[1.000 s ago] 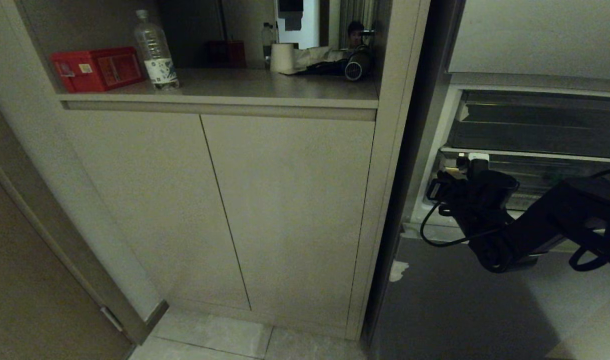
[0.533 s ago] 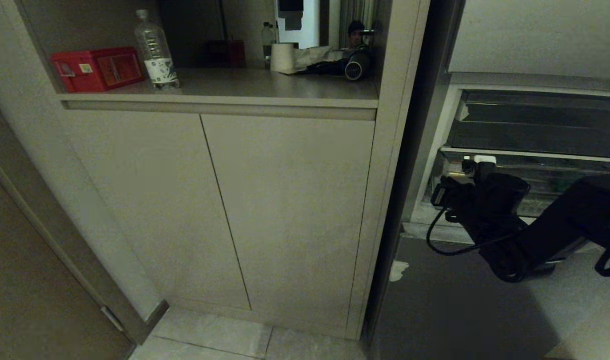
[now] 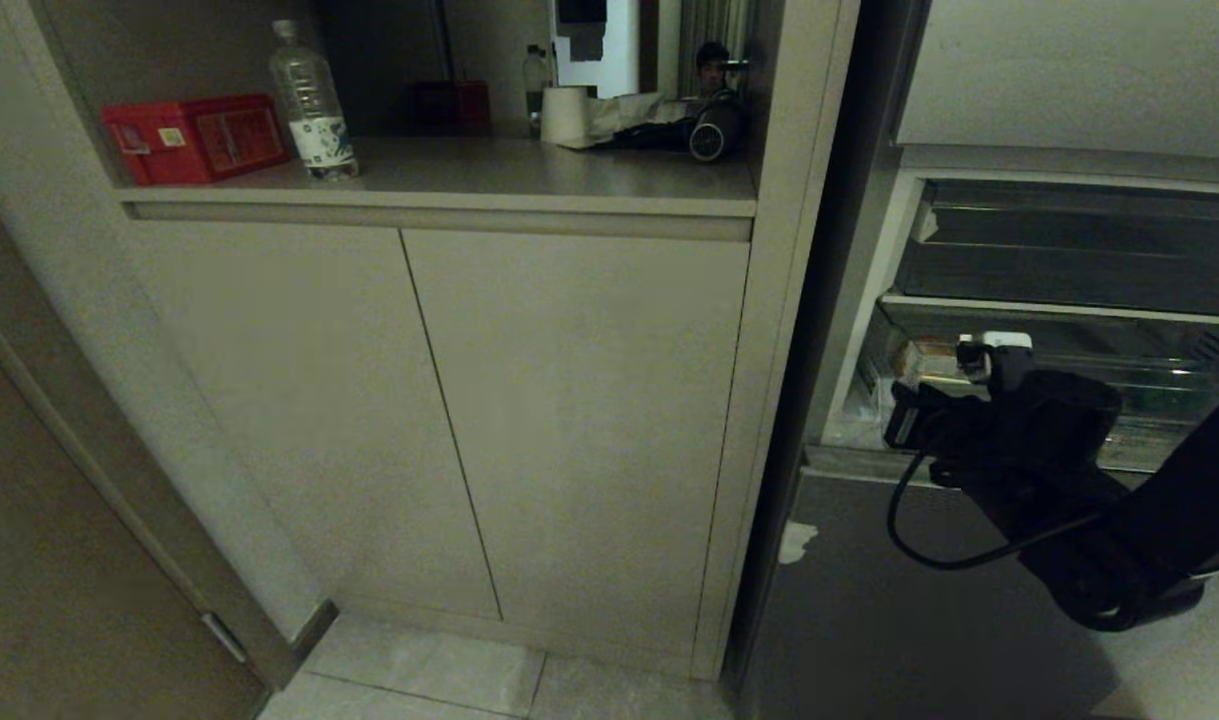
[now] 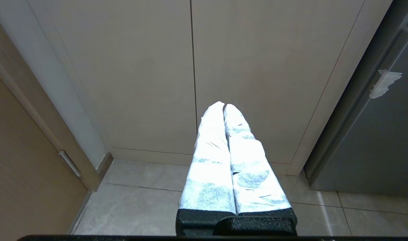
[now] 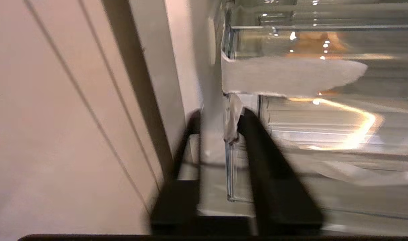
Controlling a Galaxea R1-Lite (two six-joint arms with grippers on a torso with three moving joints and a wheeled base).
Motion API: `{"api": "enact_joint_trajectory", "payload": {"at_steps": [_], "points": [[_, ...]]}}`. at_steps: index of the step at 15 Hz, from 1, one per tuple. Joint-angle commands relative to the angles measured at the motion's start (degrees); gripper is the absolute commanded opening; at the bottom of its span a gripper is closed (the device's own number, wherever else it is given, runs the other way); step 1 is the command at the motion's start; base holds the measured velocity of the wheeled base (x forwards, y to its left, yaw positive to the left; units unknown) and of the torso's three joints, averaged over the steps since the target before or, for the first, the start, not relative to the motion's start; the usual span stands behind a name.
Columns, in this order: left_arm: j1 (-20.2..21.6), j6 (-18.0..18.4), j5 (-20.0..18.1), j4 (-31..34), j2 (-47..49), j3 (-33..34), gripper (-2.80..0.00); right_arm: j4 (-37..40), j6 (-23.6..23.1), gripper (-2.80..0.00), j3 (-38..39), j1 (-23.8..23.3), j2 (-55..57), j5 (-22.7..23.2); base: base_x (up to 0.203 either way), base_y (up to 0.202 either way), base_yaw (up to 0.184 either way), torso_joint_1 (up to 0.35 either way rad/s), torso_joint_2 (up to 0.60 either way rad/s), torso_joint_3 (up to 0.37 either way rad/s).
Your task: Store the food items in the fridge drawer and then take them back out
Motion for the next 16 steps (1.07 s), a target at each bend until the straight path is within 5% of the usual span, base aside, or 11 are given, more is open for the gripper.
{"api": "enact_joint_trajectory", "payload": {"at_steps": [1, 9, 11, 16], "points": [[0.0, 0.0, 0.0, 0.0, 0.1, 0.0, -2.8, -1.0, 0.2, 0.0, 3.2, 0.5, -3.1, -0.1, 0.0, 0.0, 0.0, 0.0, 0.0, 0.0], [0.0, 0.0, 0.0, 0.0, 0.1, 0.0, -2.8, -1.0, 2.9, 0.0, 16.2, 0.8, -13.1, -0.3, 0.0, 0.0, 0.0, 0.0, 0.0, 0.0], [0.0, 0.0, 0.0, 0.0, 0.1, 0.0, -2.8, 0.9, 2.3, 0.0, 14.8, -0.1, -16.6, -0.9, 0.0, 0.0, 0.0, 0.0, 0.0, 0.0], [0.0, 0.0, 0.0, 0.0, 0.1, 0.0, -2.8, 24.2, 1.4, 0.0, -0.8, -5.0, -22.2, -0.5, 0.0, 0.0, 0.0, 0.0, 0.0, 0.0]]}}
